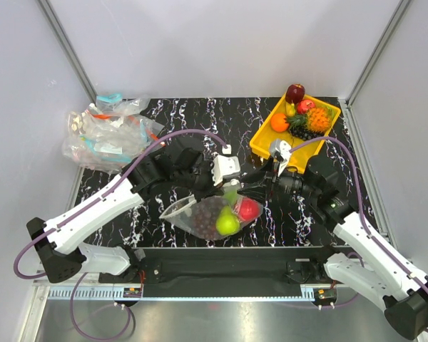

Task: Place the food in the zip-top bag and seal the zipper
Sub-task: Zip the zipper food storage bag at the center of the board.

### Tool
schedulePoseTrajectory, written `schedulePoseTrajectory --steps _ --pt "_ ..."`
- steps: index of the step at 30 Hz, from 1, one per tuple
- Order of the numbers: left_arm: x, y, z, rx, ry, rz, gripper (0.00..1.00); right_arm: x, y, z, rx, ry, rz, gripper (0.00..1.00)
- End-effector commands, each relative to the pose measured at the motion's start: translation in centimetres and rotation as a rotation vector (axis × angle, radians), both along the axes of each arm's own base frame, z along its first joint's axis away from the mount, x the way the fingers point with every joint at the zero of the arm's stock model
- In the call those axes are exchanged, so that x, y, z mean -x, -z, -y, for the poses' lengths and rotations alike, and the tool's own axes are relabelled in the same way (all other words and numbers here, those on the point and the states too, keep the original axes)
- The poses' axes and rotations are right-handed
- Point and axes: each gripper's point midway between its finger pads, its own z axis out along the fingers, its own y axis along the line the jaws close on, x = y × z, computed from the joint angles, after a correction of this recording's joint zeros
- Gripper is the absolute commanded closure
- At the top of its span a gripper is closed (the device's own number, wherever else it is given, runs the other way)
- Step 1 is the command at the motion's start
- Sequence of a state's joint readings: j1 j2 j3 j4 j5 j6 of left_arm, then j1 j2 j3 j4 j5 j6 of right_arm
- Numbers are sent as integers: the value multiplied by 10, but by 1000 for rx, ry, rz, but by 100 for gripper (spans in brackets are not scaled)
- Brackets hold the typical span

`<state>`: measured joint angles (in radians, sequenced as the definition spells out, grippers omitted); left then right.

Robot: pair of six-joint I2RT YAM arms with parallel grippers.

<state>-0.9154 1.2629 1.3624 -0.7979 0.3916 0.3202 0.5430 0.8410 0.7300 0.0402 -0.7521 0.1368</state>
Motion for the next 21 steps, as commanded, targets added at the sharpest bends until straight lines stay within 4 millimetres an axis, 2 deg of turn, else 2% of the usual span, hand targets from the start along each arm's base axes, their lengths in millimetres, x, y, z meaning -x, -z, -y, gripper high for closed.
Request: schedulePoseTrajectory --steps 1,14,17,20,21 --pt "5 -41 9 117 68 68 100 8 -24 -6 -34 -90 84 52" --pt "5 -42 12 118 82 63 100 20 -28 -15 -50 -170 83 49" --pt "3 -40 13 110 79 62 100 19 -29 -19 -49 -178 81 52" --pt "2 -37 14 100 80 58 100 17 -29 -23 -48 -178 74 60" --pt "1 -37 15 100 81 61 100 16 -30 -24 -48 -178 74 70"
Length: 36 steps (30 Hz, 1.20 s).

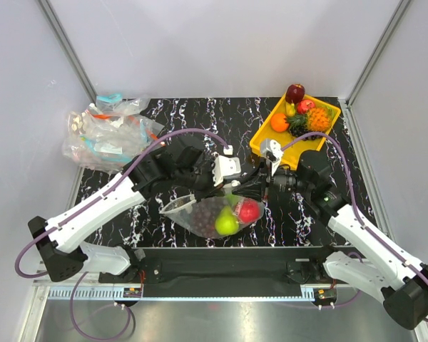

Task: Place the food in the zip-top bag and seal the zipper
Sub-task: Zip the zipper food storage bag at the center of the board.

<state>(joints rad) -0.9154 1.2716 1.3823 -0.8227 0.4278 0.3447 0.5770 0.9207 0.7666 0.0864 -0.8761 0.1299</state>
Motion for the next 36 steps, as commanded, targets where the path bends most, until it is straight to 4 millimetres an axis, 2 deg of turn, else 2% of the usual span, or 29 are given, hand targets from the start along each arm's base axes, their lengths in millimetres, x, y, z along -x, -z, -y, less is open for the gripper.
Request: schedulePoseTrajectory --steps 1,3,4,6,7,8,9,12,13,16,19,29,36 --pt "-4 -35 14 103 41 68 100 -2 -27 -6 -45 -4 60 74" --pt "-5 -33 14 99 40 70 100 -6 -25 -7 -38 5 50 85" --pt "-5 -33 13 97 40 71 100 -8 -23 -7 -33 20 40 99" --pt "-8 -31 12 89 30 84 96 -14 -21 -7 -29 51 31 100" --pt "-11 -32 12 95 17 96 89 -16 -18 -6 -21 70 13 100" --pt "-12 -34 10 100 6 103 76 -21 -16 -6 -15 99 6 100" --pt "-15 -35 10 107 -7 112 67 -23 -13 -5 -10 104 0 100" --pt "-17 -46 8 154 -13 142 52 -25 -8 -5 5 124 -33 100" --pt "-16 -49 7 167 -15 153 50 -26 -7 -5 8 131 -44 100" --pt "-15 -71 6 232 -21 202 50 -25 -7 -4 14 133 -58 100" --pt "-19 -84 7 265 -39 227 50 -23 -10 -4 16 126 -53 100" --pt "-31 -90 19 257 -39 242 49 -20 -16 -5 33 113 -50 100" --pt "-33 -85 28 235 -9 213 49 -17 -19 -5 33 102 -43 100"
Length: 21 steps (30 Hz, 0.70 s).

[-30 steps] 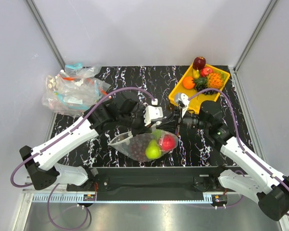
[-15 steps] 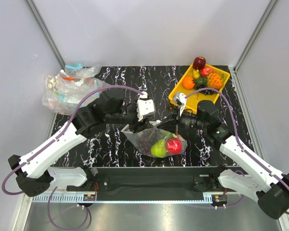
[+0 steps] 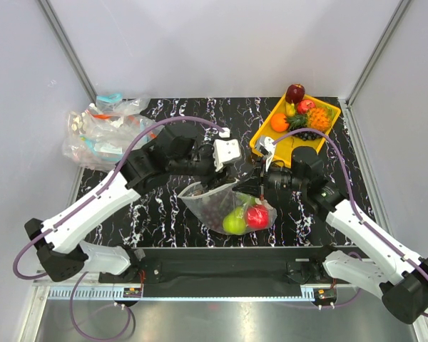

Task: Place the food in the zip-top bag and seal the zipper
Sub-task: Zip the zipper food storage bag at the center of the board.

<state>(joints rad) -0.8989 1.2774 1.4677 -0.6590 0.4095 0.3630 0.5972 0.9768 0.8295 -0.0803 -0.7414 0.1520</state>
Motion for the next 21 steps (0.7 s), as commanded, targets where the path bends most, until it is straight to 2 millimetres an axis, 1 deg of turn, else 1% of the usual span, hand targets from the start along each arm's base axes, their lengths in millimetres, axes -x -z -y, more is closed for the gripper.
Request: schedulePoseTrajectory --steps 1,5,10,15,16,21 --pt "-3 -21 8 48 19 34 49 0 -39 -4 -63 -14 103 100" --pt "-2 -15 9 32 34 20 51 0 -40 -4 -64 -11 107 100" --pt "2 -10 11 23 63 3 52 0 -42 -5 -64 -13 110 100" --pt "6 -5 11 10 79 -12 57 0 -44 -4 -65 -10 116 100" --pt "6 -5 11 10 80 -12 60 0 -44 -4 -65 -8 120 100" --pt "8 -1 12 3 90 -28 69 0 -45 -3 -66 -4 123 100"
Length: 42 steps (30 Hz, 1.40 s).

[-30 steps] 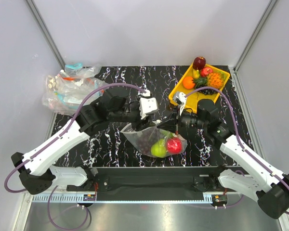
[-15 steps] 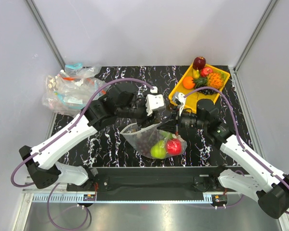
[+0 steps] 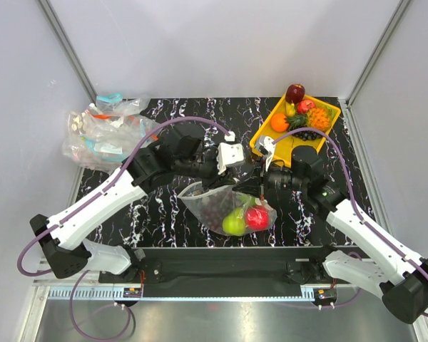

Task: Place the food in the zip-top bag and seal the zipper
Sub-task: Zip the zipper food storage bag at the center of the board.

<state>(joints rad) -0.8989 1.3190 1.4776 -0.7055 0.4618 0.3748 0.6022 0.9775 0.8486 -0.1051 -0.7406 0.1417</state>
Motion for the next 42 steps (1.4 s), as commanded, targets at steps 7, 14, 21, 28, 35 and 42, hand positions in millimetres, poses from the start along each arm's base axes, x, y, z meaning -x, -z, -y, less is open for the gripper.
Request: schedulePoseTrajectory --steps 7,14,21,28,35,42 --pt "2 -16 8 46 43 17 81 0 -45 -1 -75 2 126 100" --pt "0 -7 3 12 24 10 100 -1 -51 3 -73 31 148 100" --pt "-1 1 -4 -14 -11 3 100 -6 -67 15 -95 121 210 100" --pt "-3 16 -13 -61 -64 -41 100 -18 -85 33 -109 270 261 100" --pt "-7 27 -24 -72 -116 -73 100 -34 -107 58 -117 447 296 100" --pt "-14 39 -40 -82 -206 -115 100 -66 -120 89 -88 704 298 100"
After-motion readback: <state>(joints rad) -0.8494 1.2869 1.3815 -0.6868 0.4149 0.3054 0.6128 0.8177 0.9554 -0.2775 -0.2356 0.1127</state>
